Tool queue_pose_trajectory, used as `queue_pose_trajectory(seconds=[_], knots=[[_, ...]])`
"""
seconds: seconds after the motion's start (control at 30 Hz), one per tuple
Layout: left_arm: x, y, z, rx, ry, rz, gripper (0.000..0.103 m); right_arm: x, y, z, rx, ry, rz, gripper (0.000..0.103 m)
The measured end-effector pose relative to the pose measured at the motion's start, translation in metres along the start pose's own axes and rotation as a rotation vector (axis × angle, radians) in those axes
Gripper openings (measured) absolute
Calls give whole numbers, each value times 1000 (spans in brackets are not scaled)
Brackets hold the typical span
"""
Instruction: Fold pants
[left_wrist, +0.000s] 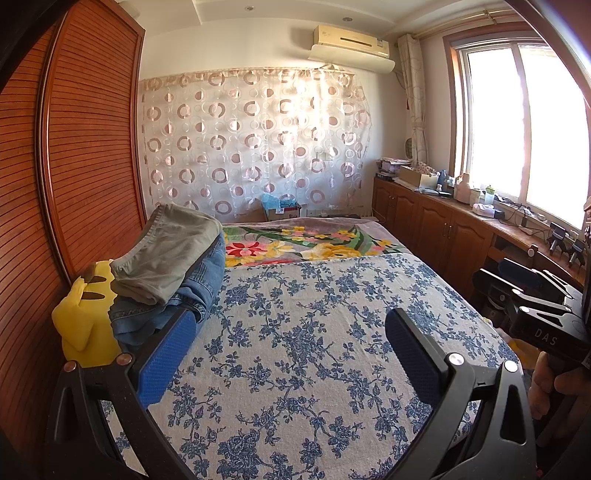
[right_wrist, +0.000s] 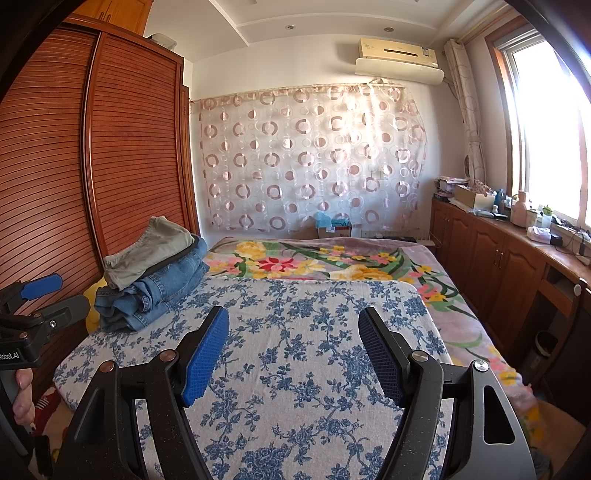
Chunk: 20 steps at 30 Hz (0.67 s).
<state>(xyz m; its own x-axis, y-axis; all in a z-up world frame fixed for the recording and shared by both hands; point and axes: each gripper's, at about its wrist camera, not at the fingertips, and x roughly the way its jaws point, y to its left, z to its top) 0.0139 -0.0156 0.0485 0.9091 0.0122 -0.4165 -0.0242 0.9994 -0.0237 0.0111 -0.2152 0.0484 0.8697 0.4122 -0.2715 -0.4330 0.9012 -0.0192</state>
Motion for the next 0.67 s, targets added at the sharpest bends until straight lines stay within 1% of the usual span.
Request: queue_pose_trajectory(seconds=[0.67], knots=[[0, 0, -1, 0, -1, -1, 102, 0, 0, -1, 2, 0, -1, 75]])
